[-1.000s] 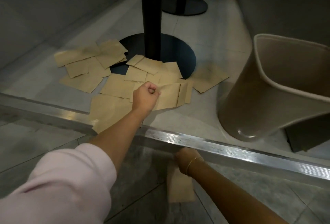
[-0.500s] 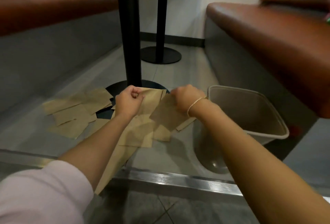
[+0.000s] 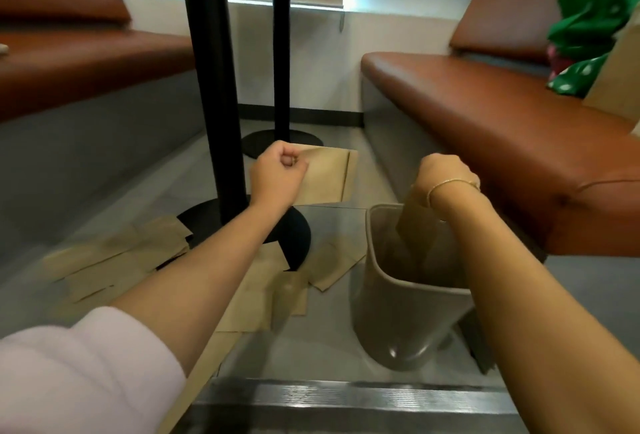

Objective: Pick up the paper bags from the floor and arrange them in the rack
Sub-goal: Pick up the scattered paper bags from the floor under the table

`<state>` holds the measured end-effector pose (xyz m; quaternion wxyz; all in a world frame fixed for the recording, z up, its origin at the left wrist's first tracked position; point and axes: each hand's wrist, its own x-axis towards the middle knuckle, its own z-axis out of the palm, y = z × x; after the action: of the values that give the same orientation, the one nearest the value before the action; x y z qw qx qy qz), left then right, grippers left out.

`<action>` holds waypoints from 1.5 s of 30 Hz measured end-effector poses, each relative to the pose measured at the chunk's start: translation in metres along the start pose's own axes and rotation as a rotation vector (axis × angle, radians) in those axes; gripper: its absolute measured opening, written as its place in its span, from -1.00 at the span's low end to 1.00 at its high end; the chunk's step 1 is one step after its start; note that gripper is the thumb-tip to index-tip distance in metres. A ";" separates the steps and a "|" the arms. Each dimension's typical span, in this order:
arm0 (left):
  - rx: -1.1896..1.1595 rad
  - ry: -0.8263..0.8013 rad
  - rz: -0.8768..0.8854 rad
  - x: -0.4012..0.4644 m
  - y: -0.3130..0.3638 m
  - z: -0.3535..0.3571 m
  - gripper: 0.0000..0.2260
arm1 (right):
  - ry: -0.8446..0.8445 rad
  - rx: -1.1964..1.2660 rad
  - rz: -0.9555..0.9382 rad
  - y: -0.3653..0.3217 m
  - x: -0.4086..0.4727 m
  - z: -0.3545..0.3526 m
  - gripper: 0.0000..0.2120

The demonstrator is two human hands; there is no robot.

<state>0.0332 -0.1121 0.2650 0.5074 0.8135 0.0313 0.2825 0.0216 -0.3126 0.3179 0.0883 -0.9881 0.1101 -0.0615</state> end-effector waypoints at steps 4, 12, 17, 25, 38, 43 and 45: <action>-0.040 -0.081 -0.027 -0.008 0.019 0.026 -0.93 | 0.036 0.063 -0.050 -0.002 0.004 0.013 -0.73; -0.058 -0.355 -0.132 -0.029 0.036 0.072 -0.80 | 0.059 0.088 -0.045 -0.003 0.008 0.013 -0.73; 0.034 -0.529 -0.141 -0.035 0.018 0.065 -0.59 | 0.017 0.097 -0.098 -0.013 0.003 0.025 -0.71; 0.212 -0.387 -0.314 -0.028 -0.090 -0.031 -0.90 | -0.126 0.077 -0.372 -0.061 -0.020 0.085 -0.73; 0.406 -0.236 -0.589 -0.062 -0.233 -0.110 -0.84 | -0.541 -0.175 -0.451 -0.126 -0.048 0.251 -0.67; 0.606 -0.373 -0.634 -0.070 -0.274 -0.111 -0.73 | -0.603 0.051 -0.229 -0.138 -0.054 0.304 -0.48; 0.718 -0.466 -0.691 -0.072 -0.285 -0.113 -0.65 | -0.627 0.118 -0.150 -0.144 -0.057 0.320 -0.39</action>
<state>-0.0159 0.0924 0.0310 0.2548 0.9188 0.2778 -0.1168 0.0417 -0.1101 0.0262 0.1704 -0.9574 0.0006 0.2332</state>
